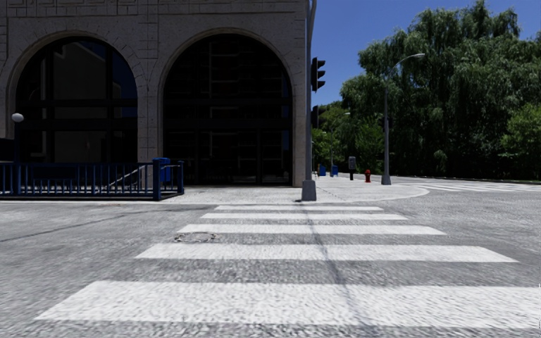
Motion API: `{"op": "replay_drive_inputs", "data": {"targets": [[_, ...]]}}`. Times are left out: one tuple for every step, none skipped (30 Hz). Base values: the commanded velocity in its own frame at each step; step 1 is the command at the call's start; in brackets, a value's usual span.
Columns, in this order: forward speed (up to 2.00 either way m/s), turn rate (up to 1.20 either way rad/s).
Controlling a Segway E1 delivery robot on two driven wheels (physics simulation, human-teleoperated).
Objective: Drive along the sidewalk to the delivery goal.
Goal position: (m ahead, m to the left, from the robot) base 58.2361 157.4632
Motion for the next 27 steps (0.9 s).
{"op": "replay_drive_inputs", "data": {"targets": [[1.92, 0.00], [1.92, 0.00], [1.92, 0.00], [1.92, 0.00], [1.92, 0.00], [1.92, 0.00], [1.92, 0.00], [1.92, 0.00], [1.92, 0.00], [1.92, 0.00], [1.92, 0.00], [1.92, 0.00], [1.92, 0.00], [1.92, 0.00], [1.92, 0.00], [1.92, -0.09], [1.92, -0.35], [1.92, -0.46], [1.92, -0.50], [1.92, -0.50], [1.92, -0.50], [1.92, -0.46], [1.92, -0.29], [1.92, -0.29], [1.92, -0.02], [1.92, 0.00], [1.92, 0.00]]}}
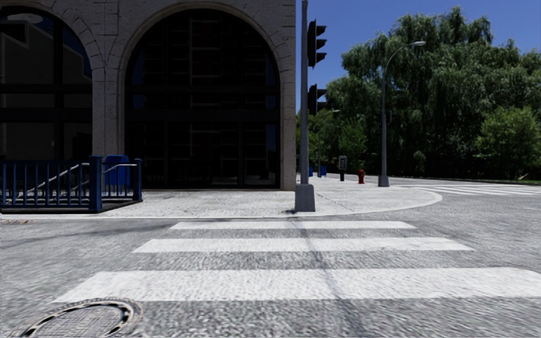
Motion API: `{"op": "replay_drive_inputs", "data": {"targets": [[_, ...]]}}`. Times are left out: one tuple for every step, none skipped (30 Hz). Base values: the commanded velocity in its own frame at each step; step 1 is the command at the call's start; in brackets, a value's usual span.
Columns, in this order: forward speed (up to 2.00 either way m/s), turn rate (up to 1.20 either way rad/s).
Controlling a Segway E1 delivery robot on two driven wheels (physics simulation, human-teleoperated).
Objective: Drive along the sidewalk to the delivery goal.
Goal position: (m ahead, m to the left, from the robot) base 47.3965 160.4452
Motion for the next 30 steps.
{"op": "replay_drive_inputs", "data": {"targets": [[1.92, 0.00], [1.92, 0.00], [1.92, 0.00], [1.92, 0.00], [1.92, 0.00], [1.92, 0.00], [1.92, 0.00], [1.92, 0.00], [1.92, 0.00], [1.92, 0.00], [1.92, 0.00], [1.92, 0.00], [1.92, 0.18], [1.92, 0.28], [1.92, 0.28], [1.92, 0.28], [1.92, 0.09], [1.92, 0.00], [1.92, 0.00], [1.92, 0.00], [1.92, 0.00], [1.92, 0.00], [1.92, 0.00], [1.92, 0.00], [1.92, 0.00], [1.92, 0.00], [1.92, 0.09], [1.92, 0.09], [1.92, 0.16], [1.92, 0.20]]}}
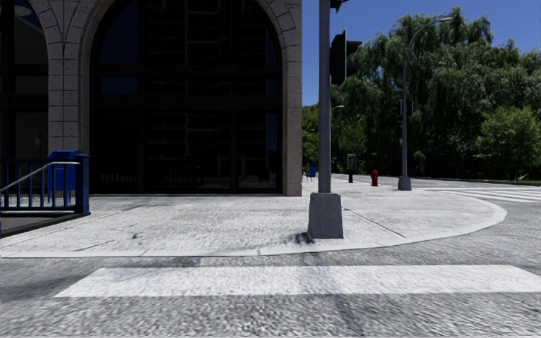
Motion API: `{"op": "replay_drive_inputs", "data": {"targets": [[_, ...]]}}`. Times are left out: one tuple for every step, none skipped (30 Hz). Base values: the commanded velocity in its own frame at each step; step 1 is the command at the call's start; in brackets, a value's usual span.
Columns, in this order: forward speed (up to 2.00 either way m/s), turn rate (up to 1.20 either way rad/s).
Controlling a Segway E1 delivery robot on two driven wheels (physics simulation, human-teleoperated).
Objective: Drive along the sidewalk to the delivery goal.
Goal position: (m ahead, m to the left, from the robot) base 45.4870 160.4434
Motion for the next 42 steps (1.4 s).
{"op": "replay_drive_inputs", "data": {"targets": [[1.92, 0.26], [1.92, 0.26], [1.92, 0.33], [1.92, 0.40], [1.92, 0.43], [1.92, 0.45], [1.92, 0.45], [1.92, 0.45], [1.92, 0.45], [1.92, 0.45], [1.92, 0.46], [1.92, 0.48], [1.92, 0.50], [1.92, 0.51], [1.92, 0.51], [1.92, 0.51], [1.92, 0.51], [1.92, 0.51], [1.92, 0.51], [1.92, 0.51], [1.92, 0.51], [1.93, 0.51], [1.93, 0.51], [1.93, 0.51], [1.93, 0.51], [1.93, 0.51], [1.93, 0.51], [1.93, 0.51], [1.93, 0.49], [1.93, 0.47], [1.93, 0.47], [1.93, 0.46], [1.93, 0.46], [1.93, 0.45], [1.93, 0.45], [1.93, 0.37], [1.93, 0.21], [1.93, 0.06], [1.93, 0.00], [1.93, 0.00], [1.93, 0.00], [1.93, 0.00]]}}
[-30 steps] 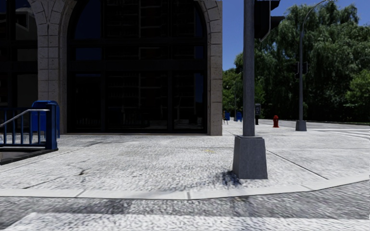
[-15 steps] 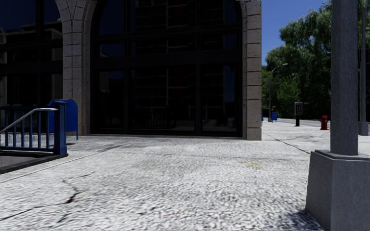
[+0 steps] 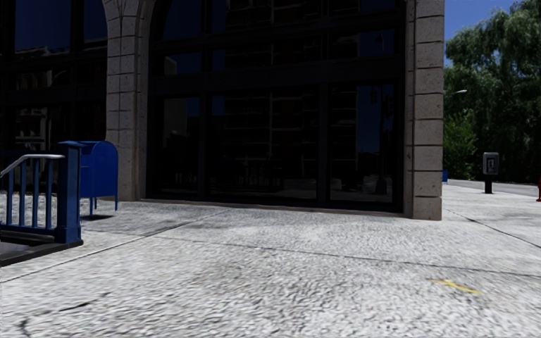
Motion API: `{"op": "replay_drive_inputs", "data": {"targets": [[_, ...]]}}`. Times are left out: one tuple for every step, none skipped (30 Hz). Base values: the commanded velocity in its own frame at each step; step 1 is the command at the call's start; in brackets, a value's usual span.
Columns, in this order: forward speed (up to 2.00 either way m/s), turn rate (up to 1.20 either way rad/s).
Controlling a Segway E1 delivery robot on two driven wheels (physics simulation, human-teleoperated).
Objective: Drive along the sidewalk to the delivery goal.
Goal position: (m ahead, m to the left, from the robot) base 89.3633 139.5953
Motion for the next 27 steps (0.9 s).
{"op": "replay_drive_inputs", "data": {"targets": [[1.93, 0.00], [1.93, 0.00], [1.93, 0.00], [1.93, 0.00], [1.93, 0.00], [1.93, 0.00], [1.93, 0.00], [1.93, 0.00], [1.93, 0.00], [1.93, 0.00], [1.93, 0.00], [1.93, 0.00], [1.83, 0.00], [1.75, 0.00], [1.68, 0.00], [1.68, 0.00], [1.66, 0.00], [1.65, 0.00], [1.64, 0.01], [1.64, 0.01], [1.58, 0.05], [1.49, 0.10], [1.43, 0.15], [1.43, 0.15], [1.36, 0.22], [1.31, 0.28], [1.29, 0.33]]}}
